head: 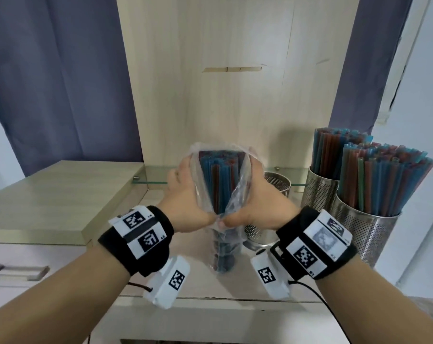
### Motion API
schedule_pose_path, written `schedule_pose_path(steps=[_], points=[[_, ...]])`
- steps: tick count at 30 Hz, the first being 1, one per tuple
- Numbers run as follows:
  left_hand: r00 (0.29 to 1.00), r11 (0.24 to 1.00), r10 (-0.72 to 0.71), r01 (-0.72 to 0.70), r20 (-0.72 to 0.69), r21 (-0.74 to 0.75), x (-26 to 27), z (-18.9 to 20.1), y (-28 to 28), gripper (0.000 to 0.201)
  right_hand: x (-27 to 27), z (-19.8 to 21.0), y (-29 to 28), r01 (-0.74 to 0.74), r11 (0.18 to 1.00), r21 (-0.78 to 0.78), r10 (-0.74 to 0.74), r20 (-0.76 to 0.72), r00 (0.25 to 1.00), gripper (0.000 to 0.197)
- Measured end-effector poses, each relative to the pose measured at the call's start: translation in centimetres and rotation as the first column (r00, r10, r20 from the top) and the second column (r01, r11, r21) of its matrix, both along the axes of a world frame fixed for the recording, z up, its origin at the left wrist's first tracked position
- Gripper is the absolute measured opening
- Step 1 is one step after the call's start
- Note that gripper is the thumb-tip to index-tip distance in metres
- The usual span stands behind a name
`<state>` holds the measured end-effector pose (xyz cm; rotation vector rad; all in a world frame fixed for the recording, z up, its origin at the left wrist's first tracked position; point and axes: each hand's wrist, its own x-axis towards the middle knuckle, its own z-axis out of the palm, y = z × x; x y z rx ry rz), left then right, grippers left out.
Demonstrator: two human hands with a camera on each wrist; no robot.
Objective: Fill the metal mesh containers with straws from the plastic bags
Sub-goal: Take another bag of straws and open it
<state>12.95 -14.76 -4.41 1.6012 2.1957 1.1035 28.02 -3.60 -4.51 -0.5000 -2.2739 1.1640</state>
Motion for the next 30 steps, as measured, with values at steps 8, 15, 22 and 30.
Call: schedule_pose_path(steps=[8,15,22,30], points=[[0.844,0.946,-0.315,0.238,0.435,0.221,-2.4,0.5,2.1,0.155,-1.9,2.0,1.0,-0.038,0.984,0.174,0.019,0.111,0.994,0.161],[0.883,0.915,-0.396,0.354,0.253,0.196,-2.6,0.7,-0.2,0.074,-2.1,1.0,0.5,-0.097,0.995,0.001,0.097,0.071,0.993,0.149],[0.972,0.973,-0.228,0.225,-0.06,-0.049,-4.3,-1.3,0.0,0.075,-3.5,-3.0,1.1,-0.216,0.965,-0.146,0.221,0.018,0.975,0.109],[0.924,0.982,0.116,-0.051,-0.364,0.184,-5.9,-1.7,0.5,0.119,-4.5,-6.4,1.6,-0.113,0.925,-0.362,0.063,-0.147,0.987,0.091]])
